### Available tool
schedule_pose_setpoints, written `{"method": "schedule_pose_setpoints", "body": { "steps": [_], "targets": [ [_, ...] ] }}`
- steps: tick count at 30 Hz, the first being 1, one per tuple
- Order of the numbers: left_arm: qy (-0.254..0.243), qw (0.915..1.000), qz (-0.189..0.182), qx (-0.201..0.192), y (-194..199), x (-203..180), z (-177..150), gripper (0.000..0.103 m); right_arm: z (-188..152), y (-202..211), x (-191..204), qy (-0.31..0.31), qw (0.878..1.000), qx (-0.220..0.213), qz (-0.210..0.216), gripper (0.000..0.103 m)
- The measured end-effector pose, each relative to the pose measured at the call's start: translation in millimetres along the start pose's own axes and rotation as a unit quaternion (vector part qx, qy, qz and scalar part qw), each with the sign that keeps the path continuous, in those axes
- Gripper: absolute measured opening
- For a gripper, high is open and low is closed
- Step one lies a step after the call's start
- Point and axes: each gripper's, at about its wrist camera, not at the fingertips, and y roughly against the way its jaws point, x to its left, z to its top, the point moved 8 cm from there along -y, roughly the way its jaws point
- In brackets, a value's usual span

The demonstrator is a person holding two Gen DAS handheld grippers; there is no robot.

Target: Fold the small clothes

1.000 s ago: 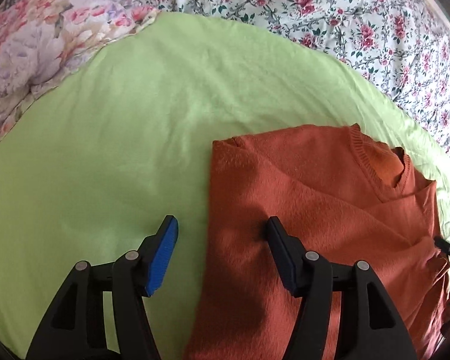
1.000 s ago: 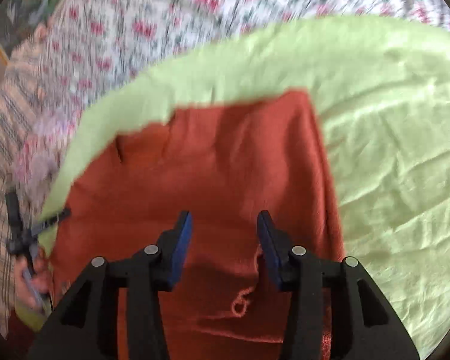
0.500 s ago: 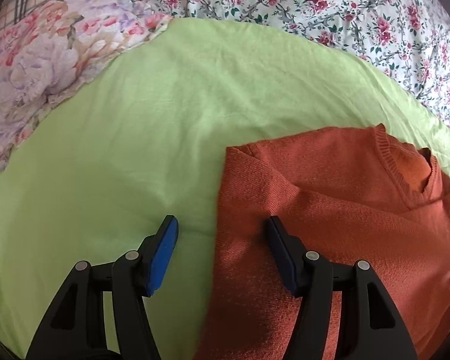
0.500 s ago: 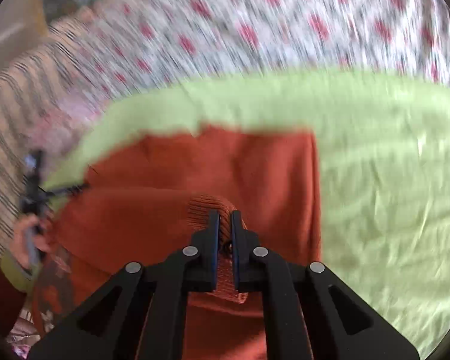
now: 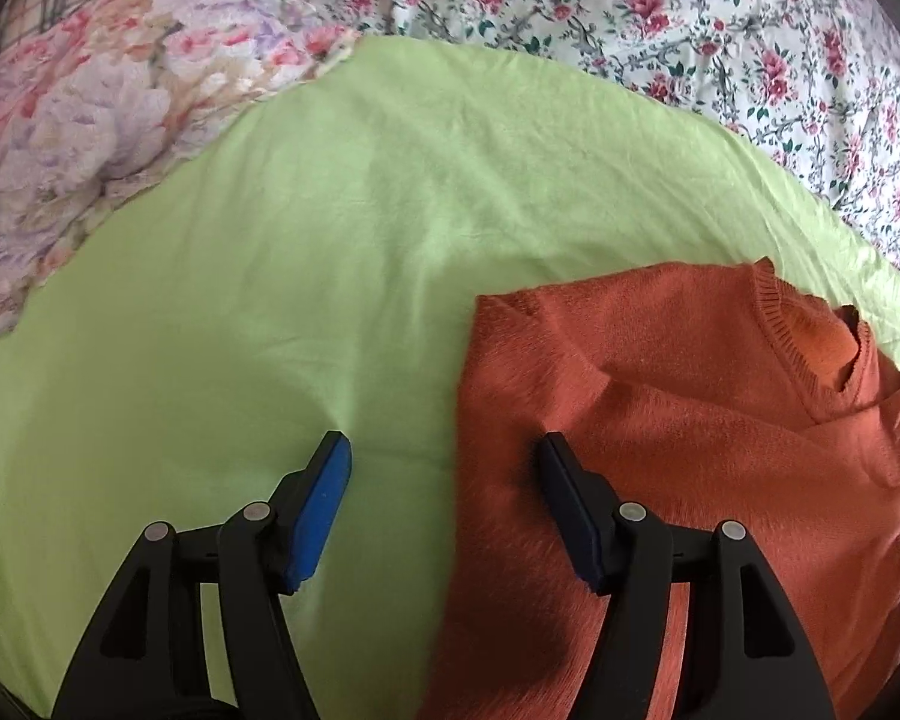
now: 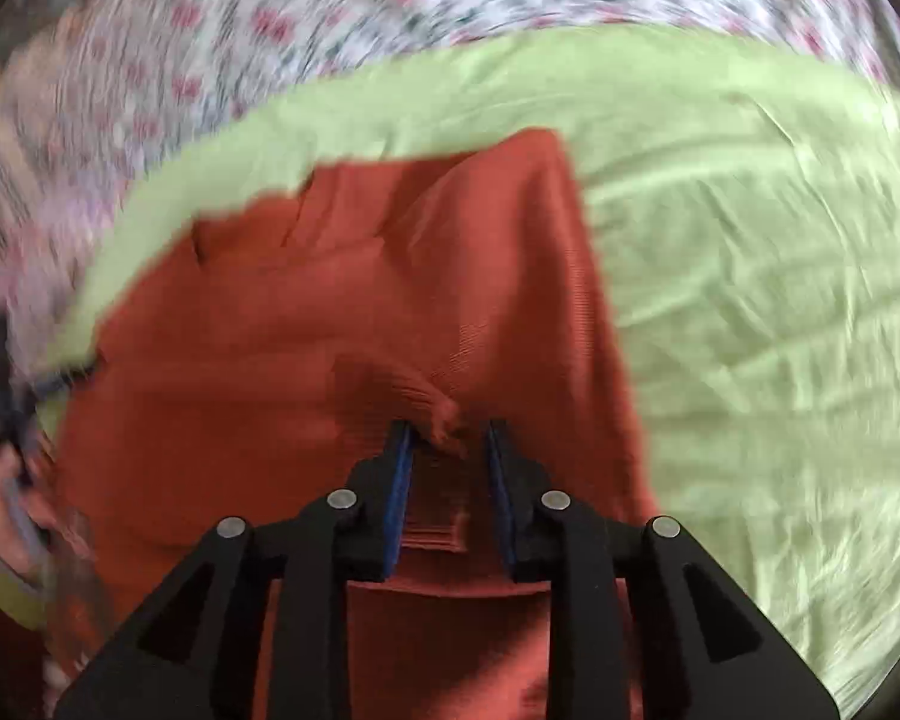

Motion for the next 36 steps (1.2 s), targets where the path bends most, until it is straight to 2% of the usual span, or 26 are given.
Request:
{"method": "schedule_pose_setpoints", "body": {
  "steps": [2, 7, 13, 15, 21, 26, 28, 32, 36],
  "targets": [
    [0.013, 0.9999, 0.003, -0.002, 13.2, 9.2, -5.0, 0.064, 3.5, 18.1, -6.8, -0.014, 1.0, -0.026, -0.007, 0.026],
    [0.061, 0.9974, -0.038, -0.005, 64.9, 34.7, -41.3, 0.061, -5.9, 66.9, -2.0, -0.017, 0.997, -0.065, 0.026, 0.031],
    [0.045, 0.9969, -0.064, -0.006, 128.8, 39.8, -117.5, 0.063, -43.7, 93.4, 17.5, -0.021, 0.995, -0.055, 0.082, 0.037],
    [0.031, 0.997, -0.07, 0.003, 142.7, 37.4, -148.3, 0.063, -62.8, 101.9, 22.7, -0.011, 0.994, -0.049, 0.093, 0.044],
    [0.008, 0.9932, -0.11, 0.037, 165.6, 33.7, -223.9, 0.064, -104.2, 121.2, 27.2, 0.004, 0.993, -0.04, 0.111, 0.049],
    [-0.014, 0.99, -0.136, 0.033, 184.6, 23.7, -264.1, 0.069, -130.0, 135.1, 21.8, 0.005, 0.991, -0.032, 0.126, 0.049],
    [-0.024, 0.9854, -0.163, 0.04, 191.9, 15.0, -282.1, 0.069, -138.8, 140.6, 19.7, 0.007, 0.991, -0.027, 0.133, 0.05],
    [-0.04, 0.9799, -0.191, 0.04, 200.8, 9.6, -304.2, 0.068, -159.0, 155.7, 6.4, 0.022, 0.991, -0.02, 0.13, 0.052],
    [-0.03, 0.9728, -0.225, 0.047, 205.7, 9.8, -311.9, 0.068, -177.1, 168.5, -19.0, 0.018, 0.992, -0.012, 0.121, 0.055]
  ]
}}
